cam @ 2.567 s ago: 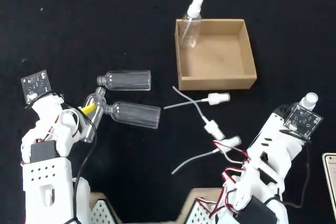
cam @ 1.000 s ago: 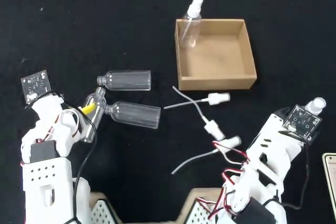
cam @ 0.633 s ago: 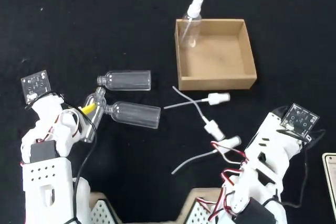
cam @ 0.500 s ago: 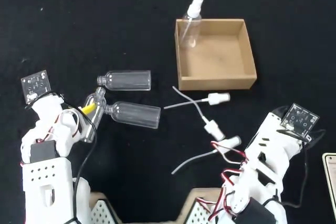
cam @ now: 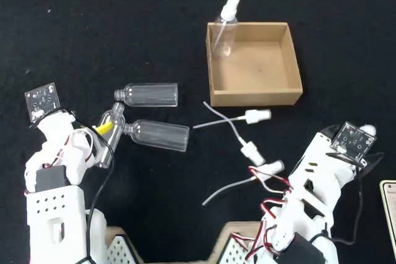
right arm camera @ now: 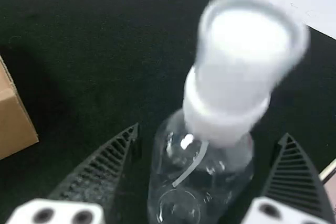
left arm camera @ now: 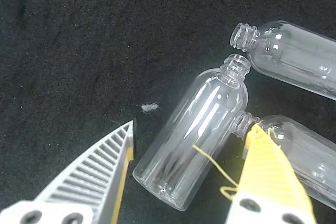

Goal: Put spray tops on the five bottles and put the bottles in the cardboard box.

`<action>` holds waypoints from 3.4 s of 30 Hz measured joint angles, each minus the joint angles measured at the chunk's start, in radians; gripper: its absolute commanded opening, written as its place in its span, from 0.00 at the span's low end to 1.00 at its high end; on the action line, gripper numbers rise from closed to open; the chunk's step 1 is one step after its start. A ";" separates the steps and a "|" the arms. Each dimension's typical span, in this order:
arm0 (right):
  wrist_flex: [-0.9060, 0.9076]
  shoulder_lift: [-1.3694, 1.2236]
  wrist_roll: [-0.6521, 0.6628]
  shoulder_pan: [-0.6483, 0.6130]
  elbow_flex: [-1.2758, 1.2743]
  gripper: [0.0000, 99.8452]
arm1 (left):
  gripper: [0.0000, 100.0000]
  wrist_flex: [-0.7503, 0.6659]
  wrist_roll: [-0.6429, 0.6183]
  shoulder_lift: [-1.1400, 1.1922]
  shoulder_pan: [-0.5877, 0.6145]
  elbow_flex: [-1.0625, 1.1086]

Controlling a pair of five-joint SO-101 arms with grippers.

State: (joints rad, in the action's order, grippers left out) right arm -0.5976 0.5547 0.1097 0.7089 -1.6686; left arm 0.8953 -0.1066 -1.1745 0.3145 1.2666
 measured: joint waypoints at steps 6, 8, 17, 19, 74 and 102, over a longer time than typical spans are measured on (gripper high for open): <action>0.000 0.000 0.000 0.000 0.000 0.36 | 0.33 0.000 0.000 0.000 0.000 0.000; 0.000 0.000 0.000 0.000 0.000 0.36 | 0.33 -0.018 0.000 0.000 0.000 0.015; 0.000 0.000 0.089 0.000 0.000 0.36 | 0.33 -0.069 0.000 0.000 0.000 0.046; 0.000 0.000 0.089 0.000 0.000 0.36 | 0.33 -0.069 0.000 0.000 0.000 0.046; 1.257 1.241 0.097 0.025 -0.025 0.32 | 0.33 -0.069 0.000 0.000 0.000 0.046; 0.951 0.908 0.173 0.025 -0.029 0.31 | 0.33 -0.069 0.000 0.000 0.000 0.046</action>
State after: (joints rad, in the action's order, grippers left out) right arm 0.3537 1.4630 0.2831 0.7334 -1.6978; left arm 0.8263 -0.1066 -1.1745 0.3145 1.3126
